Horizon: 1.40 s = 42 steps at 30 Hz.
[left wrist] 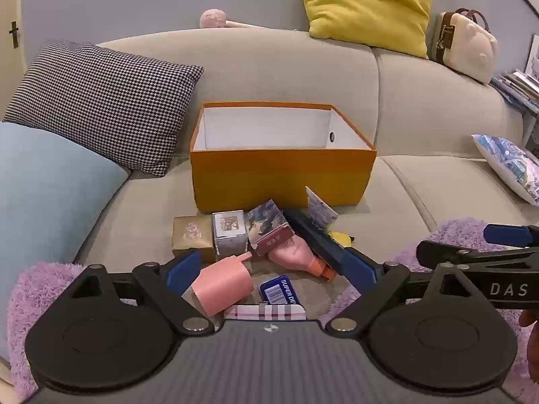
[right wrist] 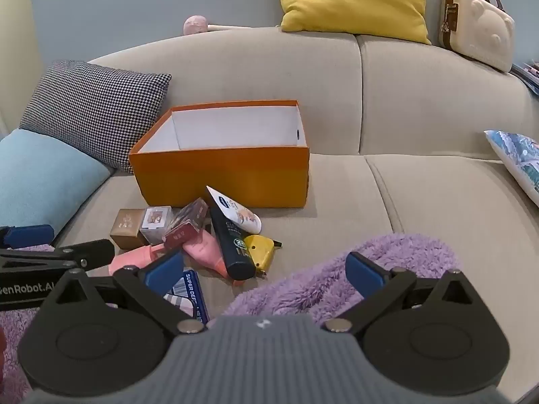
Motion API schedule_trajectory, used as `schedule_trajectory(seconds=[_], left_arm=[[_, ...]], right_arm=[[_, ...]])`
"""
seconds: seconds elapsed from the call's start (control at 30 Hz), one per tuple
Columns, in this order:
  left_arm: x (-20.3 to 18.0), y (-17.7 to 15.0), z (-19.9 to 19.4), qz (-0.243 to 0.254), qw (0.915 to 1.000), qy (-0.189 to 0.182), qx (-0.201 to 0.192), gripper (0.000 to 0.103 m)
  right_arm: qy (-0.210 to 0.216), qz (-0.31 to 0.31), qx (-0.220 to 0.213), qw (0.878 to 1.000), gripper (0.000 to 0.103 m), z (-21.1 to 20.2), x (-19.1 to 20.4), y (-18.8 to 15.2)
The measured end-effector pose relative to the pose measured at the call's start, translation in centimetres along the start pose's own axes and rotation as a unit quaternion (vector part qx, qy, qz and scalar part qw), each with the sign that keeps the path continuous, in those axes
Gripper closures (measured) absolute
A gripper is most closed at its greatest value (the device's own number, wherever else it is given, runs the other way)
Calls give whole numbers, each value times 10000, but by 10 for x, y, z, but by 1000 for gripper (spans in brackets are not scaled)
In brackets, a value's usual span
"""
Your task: Organize rigid objects
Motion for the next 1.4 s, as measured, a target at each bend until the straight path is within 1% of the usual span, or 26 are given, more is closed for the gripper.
schedule_trajectory(seconds=[0.03,0.17,0.33,0.37,0.73,1.4], left_arm=[[-1,0,0,-8,10000,-38,9,0],[-2,4,0,8,10000,-28,29,8],[-1,5,2,-27,10000,-56,38,8],[1,1,1,-49,10000,-81,-7,8],[1,1,4,9,10000,-65,56,8],[1,-1,5,32,10000,-31,31,8]], right_arm=[[1,2,-1,10000,1,0,0,1],[-8,-7,-28,10000,1,-1,-2,3],[-31,-9,-51,10000,1,2,2,-2],[-36,-5,-54,10000,1,3,3,-3],[3,-39,31,10000,1,6,1,1],[21,-89,116,9999,1,8,2,2]])
Point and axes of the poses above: each gripper's, at about its wrist camera, not at the fingertips, and z roughly the way its jaws point, x to its left, y to its top, the point moved 7 cm from there along z, roughly the way its jaws point, and after that the axes turned 15 degrees about y, right-handed, at the moved point
